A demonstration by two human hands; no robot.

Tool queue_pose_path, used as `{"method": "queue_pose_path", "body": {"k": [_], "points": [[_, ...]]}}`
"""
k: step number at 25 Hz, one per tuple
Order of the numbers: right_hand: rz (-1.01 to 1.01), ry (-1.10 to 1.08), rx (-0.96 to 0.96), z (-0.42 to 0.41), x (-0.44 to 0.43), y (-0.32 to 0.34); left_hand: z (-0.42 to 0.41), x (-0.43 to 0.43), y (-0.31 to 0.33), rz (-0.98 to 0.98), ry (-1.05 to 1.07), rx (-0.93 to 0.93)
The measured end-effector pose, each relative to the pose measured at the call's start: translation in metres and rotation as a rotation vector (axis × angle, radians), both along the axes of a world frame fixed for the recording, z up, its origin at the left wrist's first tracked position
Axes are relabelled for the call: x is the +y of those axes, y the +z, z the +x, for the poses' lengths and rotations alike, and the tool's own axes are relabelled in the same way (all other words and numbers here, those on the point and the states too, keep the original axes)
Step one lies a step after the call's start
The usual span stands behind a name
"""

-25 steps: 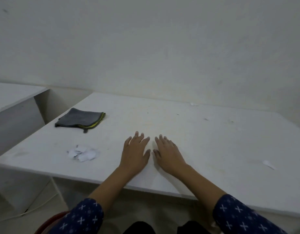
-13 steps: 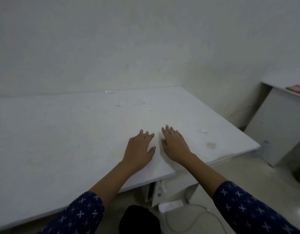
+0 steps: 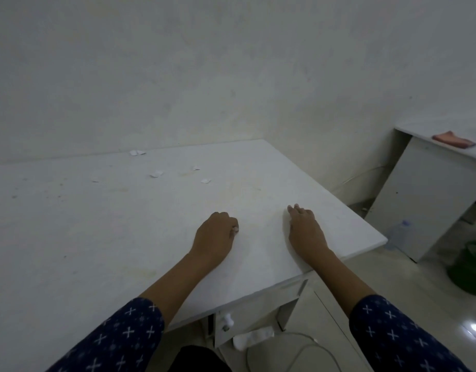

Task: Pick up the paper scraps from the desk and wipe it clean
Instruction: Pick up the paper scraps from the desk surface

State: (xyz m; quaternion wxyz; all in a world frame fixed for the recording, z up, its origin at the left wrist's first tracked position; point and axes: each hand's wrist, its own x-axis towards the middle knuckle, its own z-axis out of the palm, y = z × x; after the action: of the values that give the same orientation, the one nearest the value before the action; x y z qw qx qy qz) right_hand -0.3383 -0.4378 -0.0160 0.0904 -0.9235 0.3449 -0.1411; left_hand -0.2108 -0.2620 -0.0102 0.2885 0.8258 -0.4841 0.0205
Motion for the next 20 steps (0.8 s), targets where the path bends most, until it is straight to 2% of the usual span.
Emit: {"method": "queue_pose_path", "body": {"k": [5, 10, 15, 20], "points": [[-0.019, -0.012, -0.115, 0.008, -0.006, 0.002, 0.0, 0.008, 0.011, -0.18, 0.073, 0.184], [-0.02, 0.026, -0.18, 0.019, 0.024, 0.011, 0.006, 0.029, 0.019, -0.218, 0.094, 0.265], [0.207, 0.141, -0.386, 0.052, 0.086, 0.033, 0.018, 0.073, 0.033, -0.284, 0.185, 0.244], [0.373, 0.372, -0.322, 0.095, 0.178, 0.038, 0.034, 0.141, 0.046, -0.355, 0.323, 0.223]]}}
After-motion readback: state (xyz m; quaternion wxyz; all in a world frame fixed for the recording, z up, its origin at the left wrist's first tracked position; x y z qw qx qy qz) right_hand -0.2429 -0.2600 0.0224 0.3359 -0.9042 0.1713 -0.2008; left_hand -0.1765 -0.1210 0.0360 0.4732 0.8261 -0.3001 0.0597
